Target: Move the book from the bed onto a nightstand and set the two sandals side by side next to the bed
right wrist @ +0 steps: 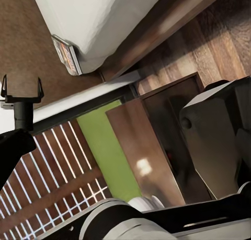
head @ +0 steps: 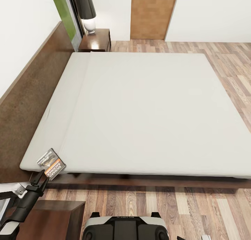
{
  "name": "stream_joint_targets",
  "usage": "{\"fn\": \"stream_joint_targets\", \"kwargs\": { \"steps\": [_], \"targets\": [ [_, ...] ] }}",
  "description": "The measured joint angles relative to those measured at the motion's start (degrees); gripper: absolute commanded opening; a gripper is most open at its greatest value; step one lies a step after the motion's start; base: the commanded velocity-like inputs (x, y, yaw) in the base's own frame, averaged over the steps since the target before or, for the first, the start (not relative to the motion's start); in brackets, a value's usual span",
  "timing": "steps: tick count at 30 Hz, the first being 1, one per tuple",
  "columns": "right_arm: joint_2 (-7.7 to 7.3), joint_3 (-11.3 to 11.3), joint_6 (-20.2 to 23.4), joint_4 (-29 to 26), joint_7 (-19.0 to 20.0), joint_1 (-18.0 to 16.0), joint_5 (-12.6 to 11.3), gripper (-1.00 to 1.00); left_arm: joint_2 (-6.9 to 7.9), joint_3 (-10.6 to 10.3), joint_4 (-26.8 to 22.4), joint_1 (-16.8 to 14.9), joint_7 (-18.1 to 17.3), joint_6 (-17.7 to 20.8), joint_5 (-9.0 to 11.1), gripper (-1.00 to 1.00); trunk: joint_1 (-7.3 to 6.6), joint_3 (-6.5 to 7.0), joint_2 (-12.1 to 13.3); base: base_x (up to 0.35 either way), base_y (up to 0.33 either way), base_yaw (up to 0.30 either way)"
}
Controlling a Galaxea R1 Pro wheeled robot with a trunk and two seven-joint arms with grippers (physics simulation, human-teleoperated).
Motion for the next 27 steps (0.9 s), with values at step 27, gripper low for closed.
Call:
{"fn": "stream_joint_targets", "kwargs": {
  "steps": [27],
  "targets": [
    [0.0,0.0,-0.1,0.9,0.0,0.0,0.0,1.0,0.05,0.0,0.0,0.0,-0.1,-0.1,-0.1,1.0,0.0,0.0,0.0,0.0,0.0,0.0]
  ]
}}
